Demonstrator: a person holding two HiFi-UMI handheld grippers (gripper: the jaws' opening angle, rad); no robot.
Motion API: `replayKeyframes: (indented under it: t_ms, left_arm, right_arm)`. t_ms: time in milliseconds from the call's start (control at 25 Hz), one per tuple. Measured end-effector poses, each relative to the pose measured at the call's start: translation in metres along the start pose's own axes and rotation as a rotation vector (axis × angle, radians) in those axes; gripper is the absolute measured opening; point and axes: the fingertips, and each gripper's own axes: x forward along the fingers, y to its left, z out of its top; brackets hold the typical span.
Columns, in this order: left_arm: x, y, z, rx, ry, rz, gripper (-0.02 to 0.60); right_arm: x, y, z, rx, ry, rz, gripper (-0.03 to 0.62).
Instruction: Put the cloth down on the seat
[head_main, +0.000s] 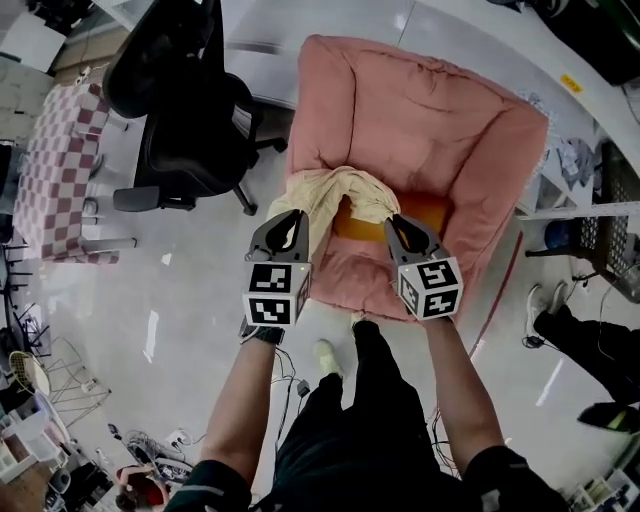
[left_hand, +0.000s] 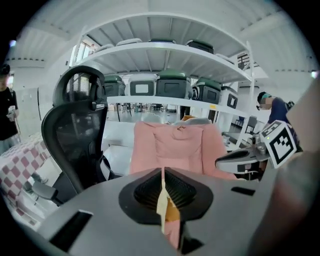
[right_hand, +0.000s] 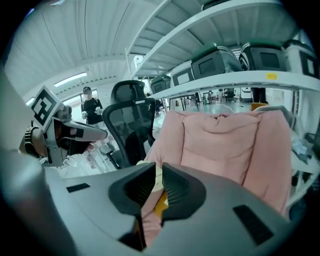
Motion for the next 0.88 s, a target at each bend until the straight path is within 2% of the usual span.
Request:
replayKeyframes:
  t_ms: [200,880]
  left_arm:
    - [-0.049,-0.015,0.028,-0.047,-0.076,-0.05,0.009]
    - [-0.217,-0.052,0.107,-0.011,-0.313,-0.1,0.006]
  right_arm:
    - [-0.048,0.031,0.04,-0.012,-0.093,-0.014,0.021]
    - [-0.183,0.134,0.145,-0.073,-0.298,-0.028,0.008]
